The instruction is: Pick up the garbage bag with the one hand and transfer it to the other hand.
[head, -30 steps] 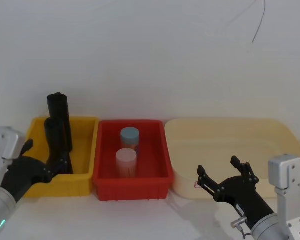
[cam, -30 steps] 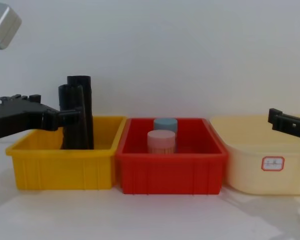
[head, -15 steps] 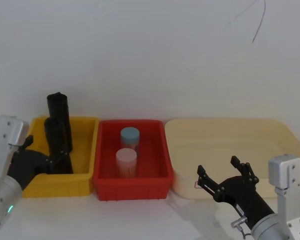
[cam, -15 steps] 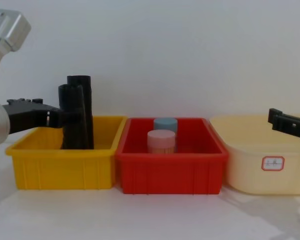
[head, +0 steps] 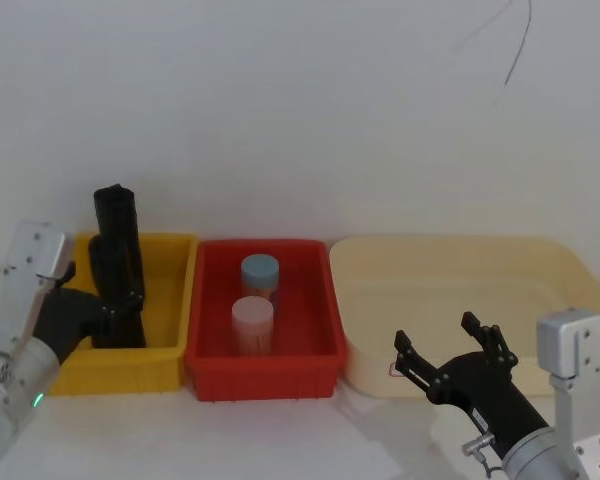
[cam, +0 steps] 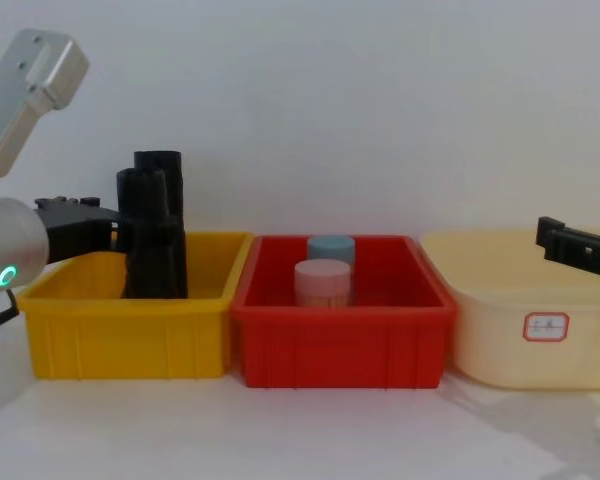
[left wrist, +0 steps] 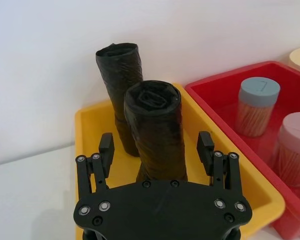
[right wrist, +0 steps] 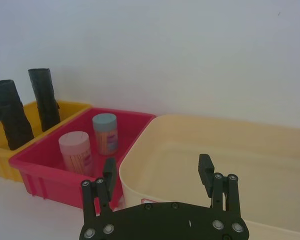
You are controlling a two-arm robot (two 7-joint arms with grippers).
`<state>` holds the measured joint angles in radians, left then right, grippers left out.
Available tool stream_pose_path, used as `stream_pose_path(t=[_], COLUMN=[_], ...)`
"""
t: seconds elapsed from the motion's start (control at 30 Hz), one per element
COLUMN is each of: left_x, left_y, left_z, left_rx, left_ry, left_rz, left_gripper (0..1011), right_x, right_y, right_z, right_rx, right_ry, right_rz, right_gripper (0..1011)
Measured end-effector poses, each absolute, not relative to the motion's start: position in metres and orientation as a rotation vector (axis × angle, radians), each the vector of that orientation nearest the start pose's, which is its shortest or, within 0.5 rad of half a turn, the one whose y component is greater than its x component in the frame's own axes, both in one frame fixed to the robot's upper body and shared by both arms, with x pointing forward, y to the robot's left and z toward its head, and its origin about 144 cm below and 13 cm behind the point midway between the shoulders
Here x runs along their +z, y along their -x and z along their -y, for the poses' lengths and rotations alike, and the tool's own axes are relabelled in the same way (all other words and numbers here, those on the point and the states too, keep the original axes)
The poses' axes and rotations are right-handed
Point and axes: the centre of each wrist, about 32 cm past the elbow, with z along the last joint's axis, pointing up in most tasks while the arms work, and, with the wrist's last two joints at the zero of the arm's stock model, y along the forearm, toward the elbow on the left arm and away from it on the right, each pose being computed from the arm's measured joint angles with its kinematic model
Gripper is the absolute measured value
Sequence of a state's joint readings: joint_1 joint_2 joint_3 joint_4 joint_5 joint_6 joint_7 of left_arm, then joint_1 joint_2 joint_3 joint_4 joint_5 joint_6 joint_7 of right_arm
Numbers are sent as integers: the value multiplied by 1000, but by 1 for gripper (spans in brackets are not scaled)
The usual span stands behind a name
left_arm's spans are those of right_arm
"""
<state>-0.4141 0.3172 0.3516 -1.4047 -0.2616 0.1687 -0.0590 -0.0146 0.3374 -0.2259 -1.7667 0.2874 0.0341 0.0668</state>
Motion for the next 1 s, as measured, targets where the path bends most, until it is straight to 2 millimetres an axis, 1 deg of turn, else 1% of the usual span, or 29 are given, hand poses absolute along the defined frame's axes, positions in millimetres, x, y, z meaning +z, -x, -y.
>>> stream_pose_path(t=[0.33, 0.57, 0.67, 0.73, 0.77, 0.87, 0.93, 1.0], left_x=[1224, 1225, 1225, 1225, 1225, 1226, 1226, 1226], left_y=[-574, -583, -585, -586, -587, -589, -589, -590], left_z=[-225, -221, -220, -219, -219, -218, -217, -217], left_rx=[1264, 1263, 1262, 1262, 1262, 1261, 1261, 1260], left_ry=[-135, -130, -128, -127, -127, -127, -126, -126], left_rz=[132, 145, 148, 151, 151, 153, 155, 156], left_gripper=[1001, 996, 938, 867, 867, 798, 727, 687], right_x=[1189, 1189, 1189, 1189, 1189, 1189, 1189, 1189], right_y=[-443, -443, -443, -443, -443, -443, -443, -443], right_z=[237, 237, 237, 237, 237, 237, 237, 237], right_rx=[-1230, -1229, -1229, -1229, -1229, -1229, -1229, -1229], right_ry=[-26, -26, -26, -26, -26, -26, -26, -26], right_rz=[75, 75, 75, 75, 75, 75, 75, 75], right_gripper=[999, 1000, 999, 1000, 1000, 999, 1000, 1000])
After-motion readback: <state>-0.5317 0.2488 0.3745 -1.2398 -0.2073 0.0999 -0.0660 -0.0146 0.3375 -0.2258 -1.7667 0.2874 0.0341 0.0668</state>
